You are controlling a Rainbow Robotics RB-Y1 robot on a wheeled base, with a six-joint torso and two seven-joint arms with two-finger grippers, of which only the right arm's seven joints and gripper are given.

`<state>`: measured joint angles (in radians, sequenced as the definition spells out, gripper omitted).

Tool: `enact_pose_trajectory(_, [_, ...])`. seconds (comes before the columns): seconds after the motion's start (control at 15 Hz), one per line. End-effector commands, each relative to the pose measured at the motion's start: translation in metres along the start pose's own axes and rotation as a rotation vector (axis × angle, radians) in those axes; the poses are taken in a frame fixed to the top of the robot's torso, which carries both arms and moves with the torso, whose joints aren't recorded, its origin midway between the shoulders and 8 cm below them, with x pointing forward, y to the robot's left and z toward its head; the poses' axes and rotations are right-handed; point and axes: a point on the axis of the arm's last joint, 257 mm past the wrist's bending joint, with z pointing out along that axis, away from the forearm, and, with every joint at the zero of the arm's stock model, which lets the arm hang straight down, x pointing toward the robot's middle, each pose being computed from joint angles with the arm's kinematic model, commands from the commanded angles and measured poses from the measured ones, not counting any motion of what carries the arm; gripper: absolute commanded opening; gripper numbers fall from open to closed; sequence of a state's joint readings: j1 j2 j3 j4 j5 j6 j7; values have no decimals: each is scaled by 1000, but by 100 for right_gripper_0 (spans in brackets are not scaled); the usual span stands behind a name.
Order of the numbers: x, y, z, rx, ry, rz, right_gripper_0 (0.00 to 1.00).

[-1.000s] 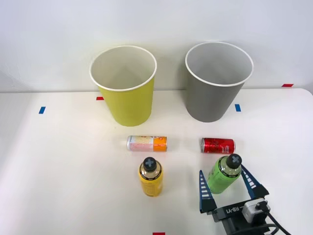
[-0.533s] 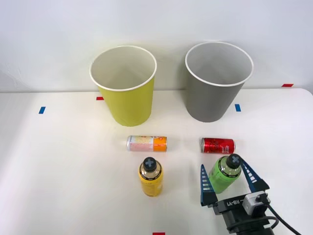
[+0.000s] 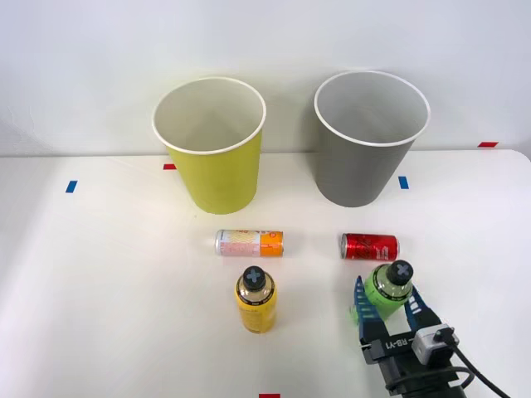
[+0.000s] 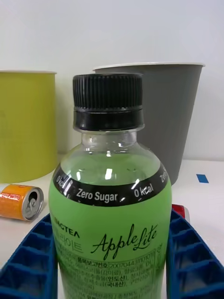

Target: Put cans in the gray bin, plastic bottles in the light green bin

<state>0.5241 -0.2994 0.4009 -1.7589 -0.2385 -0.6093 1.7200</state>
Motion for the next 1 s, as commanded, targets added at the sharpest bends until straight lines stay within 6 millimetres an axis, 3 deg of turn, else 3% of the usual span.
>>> enact_pose_trajectory(0.07, [1,1,0,-8,2,-19,0])
enact_pose_trajectory(0.47, [-17,7,10,-71,-8,-38,0])
enact_pose_trajectory(0.73, [-53,18,31,-126,22,-14,0])
enact_pose_trajectory(1.0, [-96,42,64,-206,0,32,0])
